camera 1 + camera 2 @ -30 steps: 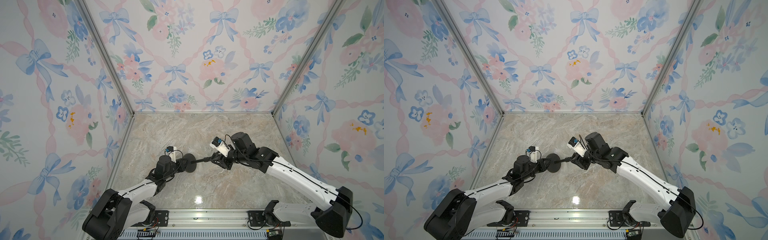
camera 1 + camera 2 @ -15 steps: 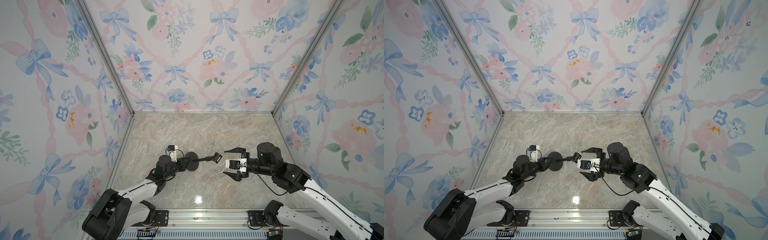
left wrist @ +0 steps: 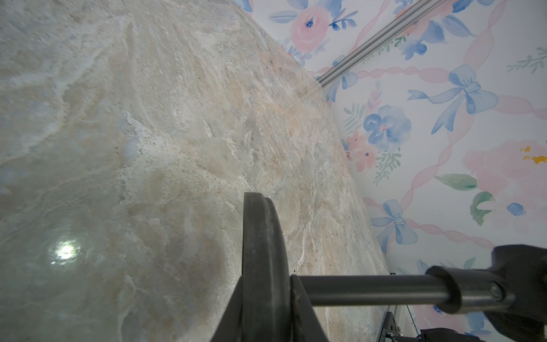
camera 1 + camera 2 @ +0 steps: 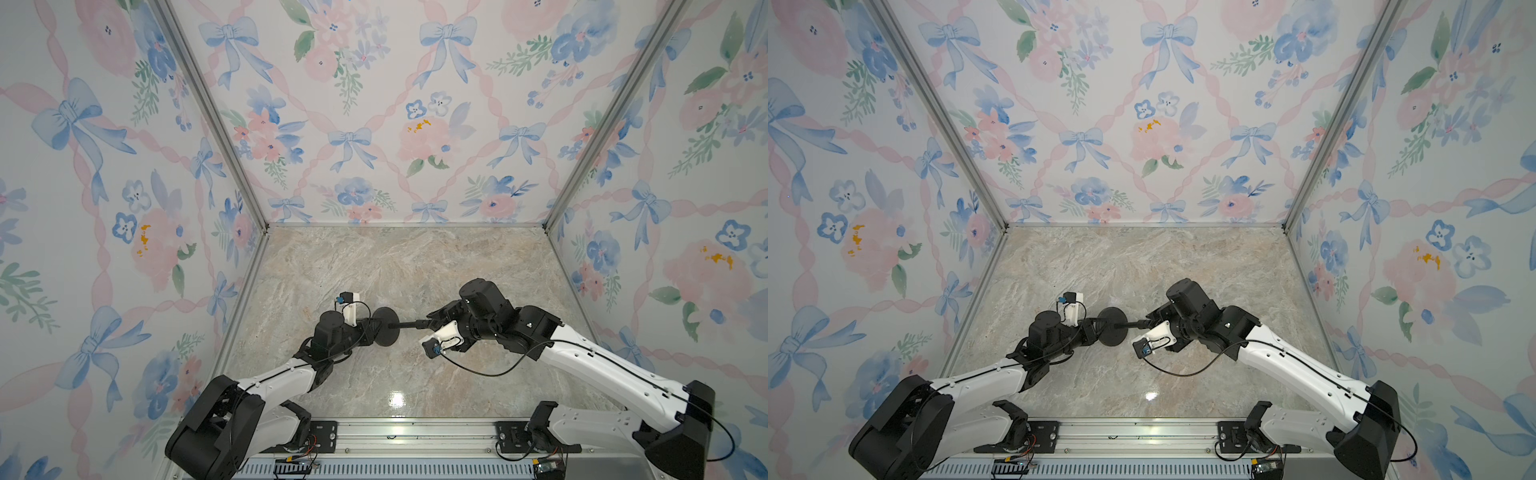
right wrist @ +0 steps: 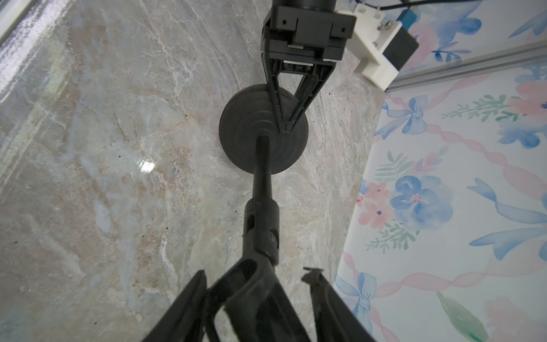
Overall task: Assemble a microphone stand
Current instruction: Screw the microphone stand pole into the microphone stand base.
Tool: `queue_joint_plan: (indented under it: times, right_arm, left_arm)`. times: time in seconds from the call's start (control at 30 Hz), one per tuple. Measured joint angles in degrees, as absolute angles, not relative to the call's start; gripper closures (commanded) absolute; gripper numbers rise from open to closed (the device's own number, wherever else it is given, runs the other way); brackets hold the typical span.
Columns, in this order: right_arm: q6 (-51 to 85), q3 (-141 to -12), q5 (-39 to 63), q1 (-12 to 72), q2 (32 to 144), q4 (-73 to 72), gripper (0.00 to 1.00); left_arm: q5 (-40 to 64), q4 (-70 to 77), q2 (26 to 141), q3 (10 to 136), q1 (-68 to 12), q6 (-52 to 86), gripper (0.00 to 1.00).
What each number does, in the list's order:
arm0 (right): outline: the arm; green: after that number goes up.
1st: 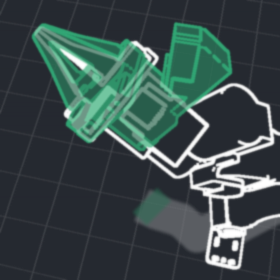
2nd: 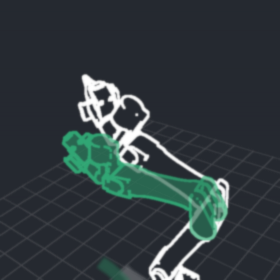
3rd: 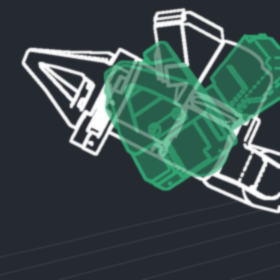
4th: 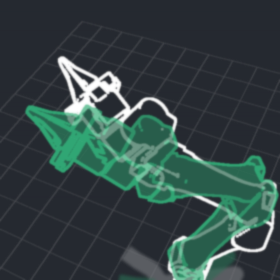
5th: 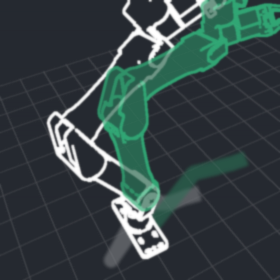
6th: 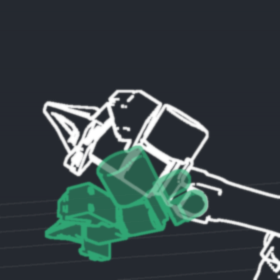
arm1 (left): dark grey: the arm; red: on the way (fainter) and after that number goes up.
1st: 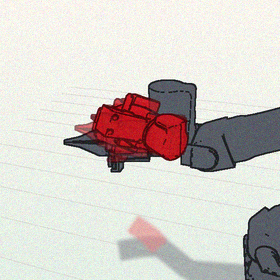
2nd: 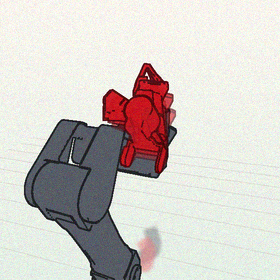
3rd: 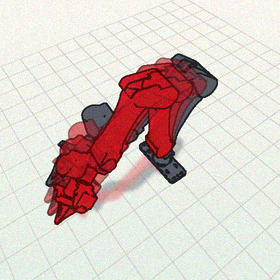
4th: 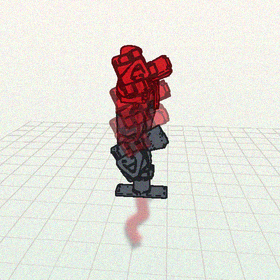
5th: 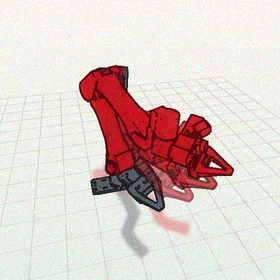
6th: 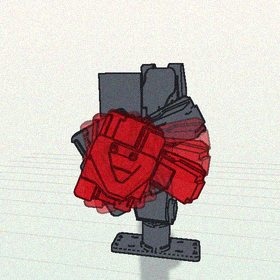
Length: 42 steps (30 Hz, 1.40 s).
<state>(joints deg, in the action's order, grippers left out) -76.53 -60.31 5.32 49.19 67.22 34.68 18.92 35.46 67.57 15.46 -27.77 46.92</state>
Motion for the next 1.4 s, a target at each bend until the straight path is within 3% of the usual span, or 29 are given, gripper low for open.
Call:
queue_joint_plan:
  times: [0.13, 0.33, 0.53, 0.63, 0.77, 1.0, 1.4]
  right_arm:
    - [-76.79, -60.29, 3.07, 49.32, 67.35, 35.42, 0.41]
    - [-76.99, -57.89, -0.75, 49.30, 66.92, 34.81, 0.42]
    - [-75.37, -57.58, -0.84, 49.52, 66.87, 34.44, 0.64]
    - [-71.94, -57.58, -0.01, 49.63, 66.89, 35.81, 0.68]
    - [-61.34, -57.67, 1.76, 49.52, 67.55, 36.12, 0.74]
    - [-33.21, -60.97, 6.74, 48.88, 71.99, 37.58, 0.73]
    - [10.68, -58.94, 26.13, 42.57, 71.72, 27.27, 0.73]
  left_arm:
    - [18.92, 35.46, 67.59, 15.64, -27.79, 46.70, 1.00]
    - [19.62, 35.46, 67.99, 15.66, -27.79, 46.46, 1.00]
    - [19.84, 35.33, 68.01, 15.66, -27.99, 46.02, 1.00]
    - [20.03, 35.07, 68.07, 15.68, -27.99, 45.39, 1.00]
    - [20.08, 34.87, 68.38, 15.86, -27.97, 44.88, 1.00]
    - [17.85, 33.08, 67.88, 15.86, -27.27, 43.92, 1.00]
    - [15.57, 32.51, 65.04, 15.59, -26.96, 46.68, 1.00]
